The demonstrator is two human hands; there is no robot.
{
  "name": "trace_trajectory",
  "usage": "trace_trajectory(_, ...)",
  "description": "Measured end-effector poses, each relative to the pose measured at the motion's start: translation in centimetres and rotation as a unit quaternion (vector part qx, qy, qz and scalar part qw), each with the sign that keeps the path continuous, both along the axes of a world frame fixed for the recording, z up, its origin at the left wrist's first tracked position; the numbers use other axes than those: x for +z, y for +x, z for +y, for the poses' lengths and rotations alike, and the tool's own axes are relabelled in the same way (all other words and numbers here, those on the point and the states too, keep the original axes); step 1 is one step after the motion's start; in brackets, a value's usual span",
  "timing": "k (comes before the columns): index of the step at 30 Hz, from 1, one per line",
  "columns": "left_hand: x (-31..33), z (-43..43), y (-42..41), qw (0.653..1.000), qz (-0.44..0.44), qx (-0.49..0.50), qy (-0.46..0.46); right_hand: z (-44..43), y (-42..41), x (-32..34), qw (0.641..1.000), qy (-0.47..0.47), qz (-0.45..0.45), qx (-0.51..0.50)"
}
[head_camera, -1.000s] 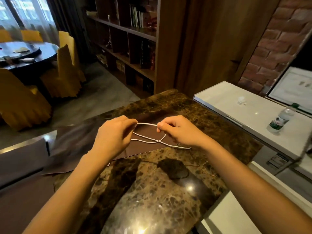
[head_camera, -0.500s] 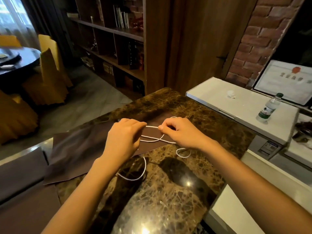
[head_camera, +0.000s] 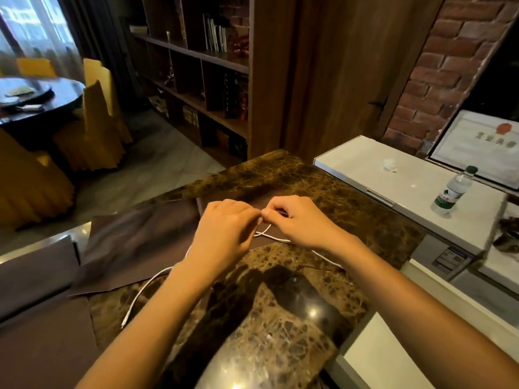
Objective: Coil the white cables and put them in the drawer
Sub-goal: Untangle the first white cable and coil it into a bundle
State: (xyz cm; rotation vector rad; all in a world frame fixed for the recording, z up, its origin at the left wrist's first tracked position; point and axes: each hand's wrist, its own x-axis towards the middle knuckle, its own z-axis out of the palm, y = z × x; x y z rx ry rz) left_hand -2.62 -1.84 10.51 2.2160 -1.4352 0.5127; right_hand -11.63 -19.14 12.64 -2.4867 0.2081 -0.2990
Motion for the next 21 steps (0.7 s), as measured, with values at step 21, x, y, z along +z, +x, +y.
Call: trace_trajectory(21,0.6,-5.1,-1.7,0.996,0.008,0.087,0.027,-7.4,-4.3,-1.1,0.999,0.047,-0.002,0.009)
